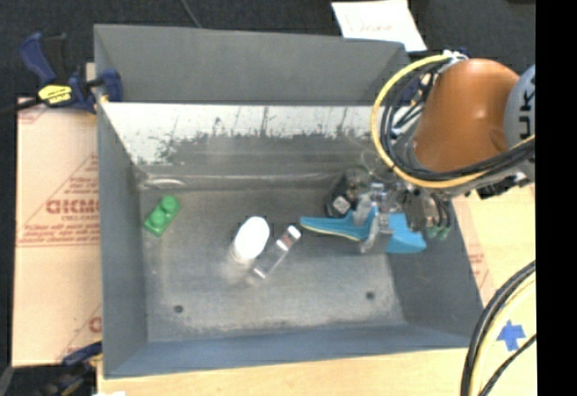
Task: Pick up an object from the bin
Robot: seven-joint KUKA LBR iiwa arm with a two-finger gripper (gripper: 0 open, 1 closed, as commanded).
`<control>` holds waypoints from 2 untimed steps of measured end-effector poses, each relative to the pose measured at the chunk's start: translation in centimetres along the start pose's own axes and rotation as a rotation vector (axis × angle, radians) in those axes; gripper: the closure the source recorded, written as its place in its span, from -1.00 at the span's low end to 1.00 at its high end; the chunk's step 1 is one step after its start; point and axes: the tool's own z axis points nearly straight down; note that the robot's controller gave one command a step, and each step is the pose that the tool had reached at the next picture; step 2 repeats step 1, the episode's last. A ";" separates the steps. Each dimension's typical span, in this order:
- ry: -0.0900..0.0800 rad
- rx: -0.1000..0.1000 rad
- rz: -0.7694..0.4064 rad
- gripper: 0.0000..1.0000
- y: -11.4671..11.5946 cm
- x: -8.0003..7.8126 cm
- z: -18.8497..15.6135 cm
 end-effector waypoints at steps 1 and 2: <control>-0.022 0.006 -0.094 1.00 1.1 3.2 -5.1; -0.022 0.006 -0.094 1.00 1.1 3.2 -5.1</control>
Offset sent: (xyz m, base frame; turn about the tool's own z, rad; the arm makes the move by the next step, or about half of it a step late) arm -0.0259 0.0141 0.1531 -0.1281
